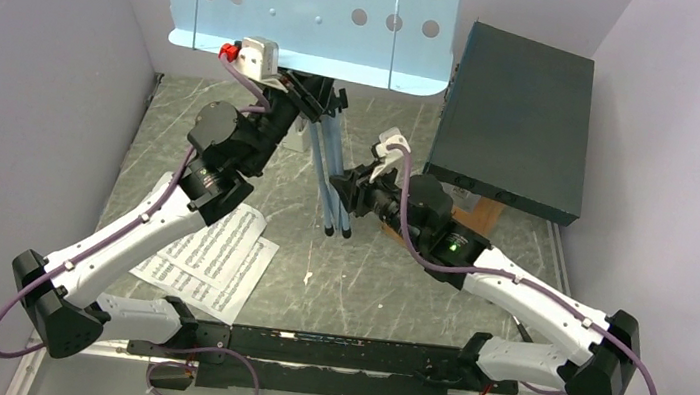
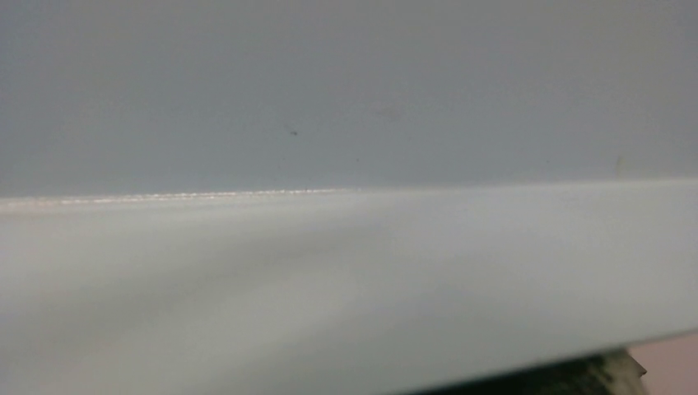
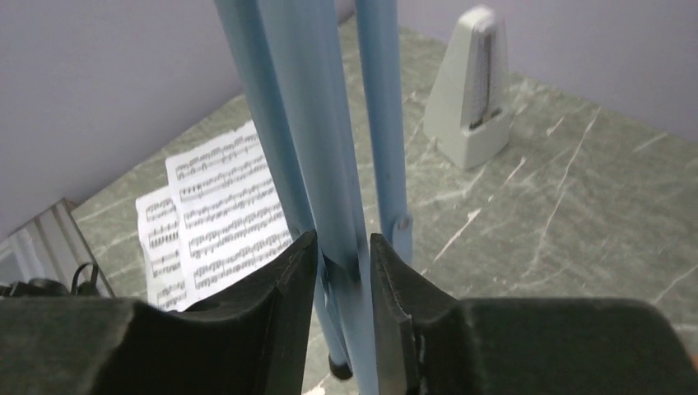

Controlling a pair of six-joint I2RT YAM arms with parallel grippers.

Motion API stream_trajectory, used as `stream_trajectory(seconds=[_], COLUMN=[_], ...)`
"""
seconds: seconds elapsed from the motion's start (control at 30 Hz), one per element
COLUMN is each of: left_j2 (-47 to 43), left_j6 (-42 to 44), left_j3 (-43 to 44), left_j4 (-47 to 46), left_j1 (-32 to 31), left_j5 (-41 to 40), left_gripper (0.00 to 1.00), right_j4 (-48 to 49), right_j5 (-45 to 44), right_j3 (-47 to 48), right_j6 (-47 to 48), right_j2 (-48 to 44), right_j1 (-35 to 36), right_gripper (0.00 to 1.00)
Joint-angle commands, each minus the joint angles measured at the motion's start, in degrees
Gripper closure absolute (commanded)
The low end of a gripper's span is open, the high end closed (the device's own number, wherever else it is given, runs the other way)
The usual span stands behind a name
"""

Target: Set up the instrument practice props

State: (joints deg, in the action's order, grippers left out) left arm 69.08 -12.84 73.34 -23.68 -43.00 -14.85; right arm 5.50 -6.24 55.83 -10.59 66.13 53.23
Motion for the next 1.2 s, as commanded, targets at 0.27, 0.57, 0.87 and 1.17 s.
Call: stream_trajectory(seconds=[0.27,0.57,0.87,1.17], left_j2=[-5.3,-7.3,-11.0,-13.9], left_j6=[1.7,4.9,6.9,9.4], left_j3=[5.7,4.1,0.7,0.0], left_j4=[-13.7,-17.6,-20.7,-19.7], left_j1=[-0.2,-0.2,-0.2,-0.2], left_j5=[2.8,4.1,5.4,9.8], left_gripper=[1.00,1.00,1.00,1.00], right_j4=[5.7,10.2,14.7,2.4], right_j5=[-4.3,-9.6,-11.6,-19.4], right_j3=[5.9,-7.3,-18.6,-13.2], right_j6=[6.7,17.5,14.3,24.4], right_j2=[1.0,2.6,1.1,-0.1], right_j1=[1.9,4.5,4.8,5.4], right_gripper=[1.00,1.00,1.00,1.00])
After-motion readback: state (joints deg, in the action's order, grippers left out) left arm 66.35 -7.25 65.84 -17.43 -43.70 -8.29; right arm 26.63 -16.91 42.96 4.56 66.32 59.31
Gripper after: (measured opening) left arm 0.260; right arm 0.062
